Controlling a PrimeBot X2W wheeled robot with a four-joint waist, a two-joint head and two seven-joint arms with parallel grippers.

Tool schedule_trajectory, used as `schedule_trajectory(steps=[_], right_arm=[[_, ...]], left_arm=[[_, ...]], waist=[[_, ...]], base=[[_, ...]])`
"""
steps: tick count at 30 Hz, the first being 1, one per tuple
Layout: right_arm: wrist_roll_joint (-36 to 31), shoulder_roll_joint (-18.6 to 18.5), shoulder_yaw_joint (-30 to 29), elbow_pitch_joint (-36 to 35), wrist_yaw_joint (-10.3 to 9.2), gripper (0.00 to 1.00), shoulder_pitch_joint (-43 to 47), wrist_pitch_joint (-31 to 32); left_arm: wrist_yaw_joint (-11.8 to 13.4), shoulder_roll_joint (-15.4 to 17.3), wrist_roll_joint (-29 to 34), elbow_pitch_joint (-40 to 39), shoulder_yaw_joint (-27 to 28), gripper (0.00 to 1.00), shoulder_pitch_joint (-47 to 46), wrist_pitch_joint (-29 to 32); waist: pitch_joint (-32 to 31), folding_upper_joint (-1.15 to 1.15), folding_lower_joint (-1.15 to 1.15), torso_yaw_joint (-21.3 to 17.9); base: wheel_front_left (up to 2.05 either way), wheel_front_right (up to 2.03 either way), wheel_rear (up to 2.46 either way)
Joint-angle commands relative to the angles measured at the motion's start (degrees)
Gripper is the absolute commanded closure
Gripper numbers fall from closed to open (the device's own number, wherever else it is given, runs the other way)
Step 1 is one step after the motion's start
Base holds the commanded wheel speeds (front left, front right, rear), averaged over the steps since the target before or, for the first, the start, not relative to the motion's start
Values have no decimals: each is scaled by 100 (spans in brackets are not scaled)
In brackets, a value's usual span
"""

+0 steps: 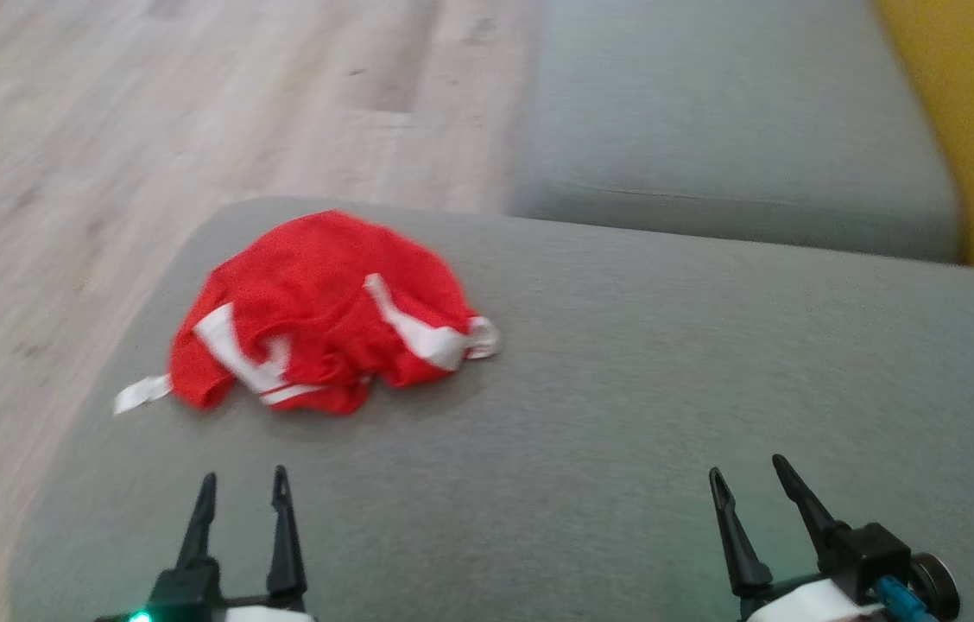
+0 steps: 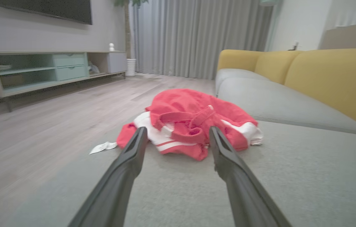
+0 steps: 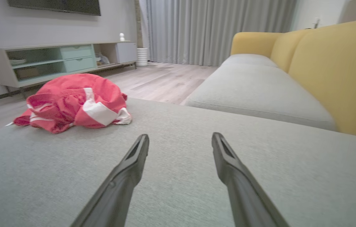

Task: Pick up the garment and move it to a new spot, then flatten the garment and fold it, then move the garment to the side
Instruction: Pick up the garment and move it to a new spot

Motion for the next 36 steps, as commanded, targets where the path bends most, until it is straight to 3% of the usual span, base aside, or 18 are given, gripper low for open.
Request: schedule_trajectory(steps=[1,7,14,20,23,25,29,36], right_arm=[[47,-47,121,-194,31,0,-224,-68],[73,-47,102,-193,31,0,-302,-68],[-71,-47,25,-183,31,0,-362,-68],[-508,-47,-253,-352,31,0,-660,-68],[-875,-47,-402,-456,31,0,-927,-68],[-1040,-100,-478,-508,31,0,-1084,-68],[-1204,-332,-582,-608,31,0,-1307,-68],[-1230,-672,-658,-807,31,0,-1555,-68]], left_arm=[[-29,5,83,-247,287,0,-112,-62],[-81,5,235,-468,622,0,-58,-62],[-101,5,288,-774,754,0,-205,-62],[-112,5,195,-1107,654,0,-786,-62],[-230,5,131,-1159,631,0,-1373,-62],[-511,5,-119,-1148,682,0,-1810,-62],[-939,141,-219,-526,853,0,-2895,-62],[-1386,630,-261,1901,328,0,-5221,537]], waist=[[77,0,0,626],[201,0,0,1110],[481,0,0,1340],[1371,0,0,1393],[1889,0,0,1365],[2170,0,0,1316],[2580,0,0,1242],[3136,0,0,1017]], base=[[0,0,0],[0,0,0],[0,0,0],[0,0,0],[0,0,0],[0,0,0],[0,0,0],[0,0,0]])
